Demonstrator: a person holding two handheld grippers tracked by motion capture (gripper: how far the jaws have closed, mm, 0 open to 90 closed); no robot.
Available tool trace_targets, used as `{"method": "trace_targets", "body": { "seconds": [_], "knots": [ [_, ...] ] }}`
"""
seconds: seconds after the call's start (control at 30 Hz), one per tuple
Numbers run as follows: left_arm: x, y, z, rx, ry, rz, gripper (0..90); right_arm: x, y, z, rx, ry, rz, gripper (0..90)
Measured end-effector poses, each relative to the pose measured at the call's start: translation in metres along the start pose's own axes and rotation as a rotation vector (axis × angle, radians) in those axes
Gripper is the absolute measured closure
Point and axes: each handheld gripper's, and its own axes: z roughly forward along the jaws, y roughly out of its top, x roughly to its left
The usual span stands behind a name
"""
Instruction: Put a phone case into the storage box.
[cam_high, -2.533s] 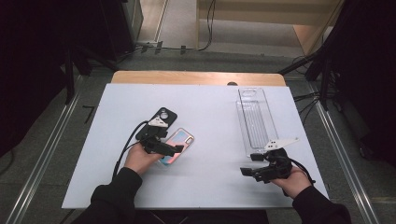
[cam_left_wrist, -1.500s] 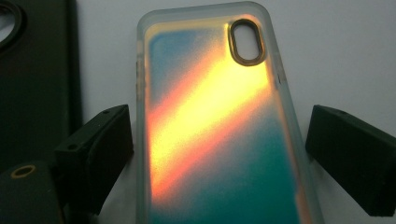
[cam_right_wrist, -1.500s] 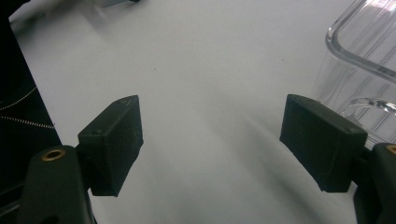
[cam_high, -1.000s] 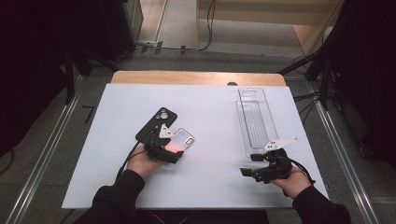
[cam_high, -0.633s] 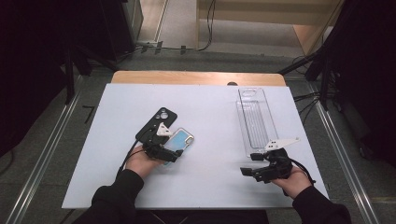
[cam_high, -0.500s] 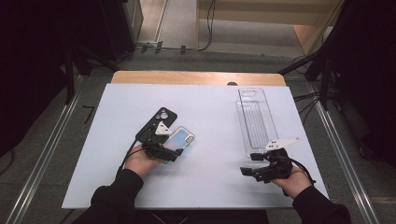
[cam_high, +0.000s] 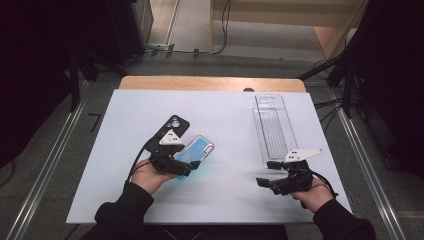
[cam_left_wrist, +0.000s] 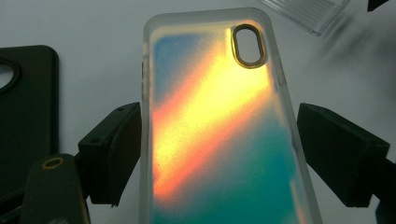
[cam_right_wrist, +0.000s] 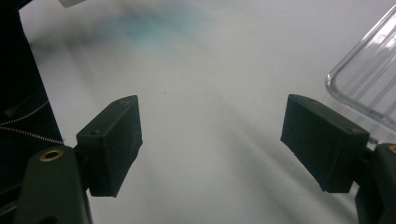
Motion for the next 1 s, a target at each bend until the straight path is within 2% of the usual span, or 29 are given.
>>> {"method": "trace_targets", "body": {
  "seconds": [0.03, 0.1, 0.2, 0.3, 0.37, 0.6, 0.77, 0.83, 0.9, 1.0],
  "knots": [
    [-0.002, 0.000, -0.001, -0.004, -0.003, 0.000, 16.8, 0.000, 0.001, 0.000, -0.005, 0.000, 0.009, 18.7],
    [-0.005, 0.002, -0.002, -0.012, -0.011, -0.007, 16.8, 0.000, 0.003, 0.000, 0.033, 0.008, 0.035, 18.7],
    [-0.010, 0.005, -0.005, -0.050, -0.043, -0.045, 16.8, 0.003, 0.007, 0.000, 0.083, 0.007, 0.038, 19.1],
    [-0.018, 0.008, -0.006, -0.071, -0.018, -0.025, 16.8, 0.006, 0.010, 0.001, 0.088, 0.012, 0.043, 19.1],
    [-0.021, 0.009, -0.005, -0.088, -0.016, -0.033, 16.8, 0.009, 0.014, 0.002, 0.082, 0.013, 0.037, 19.1],
    [-0.029, 0.008, -0.004, -0.146, 0.040, -0.028, 16.8, 0.021, 0.034, 0.001, 0.012, -0.002, 0.053, 19.1],
    [-0.029, 0.007, -0.002, -0.186, 0.066, -0.045, 16.7, 0.025, 0.043, 0.004, 0.009, -0.009, 0.066, 19.2],
    [-0.030, 0.007, -0.001, -0.207, 0.067, -0.051, 16.8, 0.027, 0.047, 0.007, 0.008, -0.020, 0.078, 19.2],
    [-0.030, 0.005, 0.001, -0.228, 0.050, -0.042, 16.7, 0.028, 0.052, 0.009, 0.008, -0.021, 0.087, 19.2],
    [-0.030, 0.003, 0.004, -0.258, 0.040, -0.068, 16.7, 0.029, 0.058, 0.012, 0.003, -0.025, 0.095, 19.3]
  ]
}}
